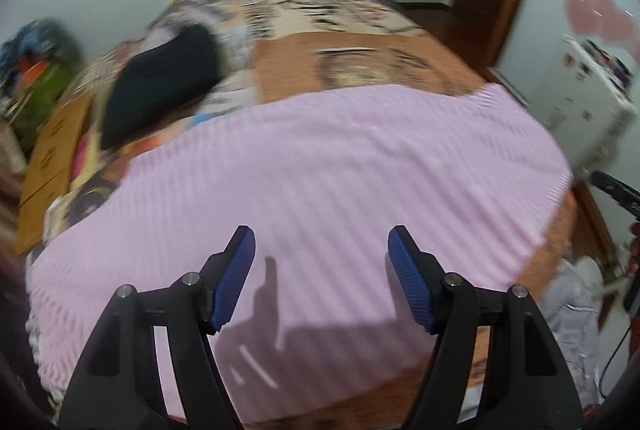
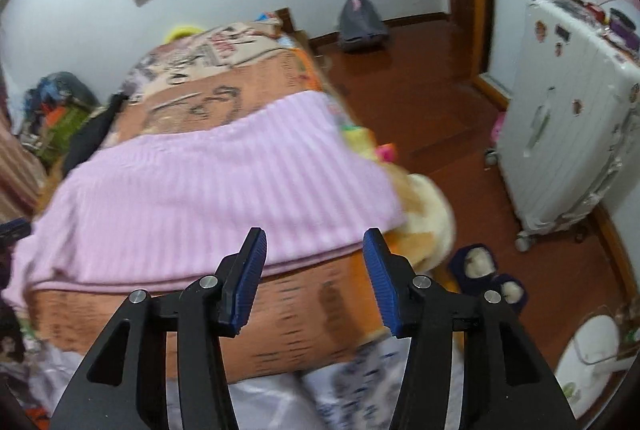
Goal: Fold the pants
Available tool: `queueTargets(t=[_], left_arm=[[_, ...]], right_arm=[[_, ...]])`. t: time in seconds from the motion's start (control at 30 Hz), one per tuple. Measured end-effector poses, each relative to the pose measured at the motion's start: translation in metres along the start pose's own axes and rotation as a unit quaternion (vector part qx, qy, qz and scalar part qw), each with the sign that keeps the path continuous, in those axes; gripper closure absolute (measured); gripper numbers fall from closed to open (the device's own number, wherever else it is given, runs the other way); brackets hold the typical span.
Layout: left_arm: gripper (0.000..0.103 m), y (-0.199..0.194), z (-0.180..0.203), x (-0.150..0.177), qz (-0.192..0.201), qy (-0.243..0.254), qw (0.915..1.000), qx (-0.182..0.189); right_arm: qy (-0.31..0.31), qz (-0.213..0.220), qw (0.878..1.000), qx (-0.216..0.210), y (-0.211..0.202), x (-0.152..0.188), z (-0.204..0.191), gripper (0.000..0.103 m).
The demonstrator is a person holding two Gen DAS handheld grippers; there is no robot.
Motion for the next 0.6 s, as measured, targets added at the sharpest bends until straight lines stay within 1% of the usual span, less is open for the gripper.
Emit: queueTargets(t=[0.1, 0.23, 0.3, 0.4, 0.47, 0.53, 0.57, 0.6], left_arm=[[0.033, 0.003, 0.034, 0.004, -0.012, 0.033, 0.9987, 0.037], [0.033, 0.01, 0.068, 0.014, -0.023, 0.075, 0.9958, 0.048], [0.033, 0.016, 0.081, 0.019, -0.028, 0.092, 0.9945, 0.04], [0.033, 0.023, 0.089, 0.022, -0.023, 0.107, 0.994, 0.005], [0.037, 0.023, 0.09, 0.021, -0.016, 0.108, 0.994, -0.007], [0.048, 0.025, 0.09, 0.019, -0.01, 0.107, 0.9941, -0.015], [0.051, 0.025, 0.089, 0.017, -0.007, 0.106, 0.9942, -0.018], [0.057, 0.025, 0.088, 0.016, -0.004, 0.106, 0.9942, -0.017]], right_arm=[[-0.025, -0.008, 0.999, -0.031, -0.001, 0.006, -0.027, 0.056], [-0.072, -0.017, 0.996, -0.05, 0.003, 0.013, -0.061, 0.056], [-0.088, -0.019, 0.994, -0.059, 0.005, 0.015, -0.072, 0.056], [-0.106, -0.022, 0.992, -0.068, 0.014, 0.015, -0.089, 0.056], [-0.116, -0.028, 0.99, -0.073, 0.021, 0.015, -0.099, 0.056], [-0.123, -0.031, 0.989, -0.078, 0.027, 0.014, -0.105, 0.056], [-0.127, -0.034, 0.988, -0.081, 0.03, 0.015, -0.108, 0.056], [-0.128, -0.035, 0.988, -0.083, 0.031, 0.016, -0.111, 0.056]])
Point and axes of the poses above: each gripper's, at about its wrist camera, not at the fingertips, and y roughly the way its jaws point, z to its right, x to its underside, the point moved 4 cm from there along y, roughly the way its jaws point, and after that the axes turned 15 degrees about -z, right-handed, at the moved point
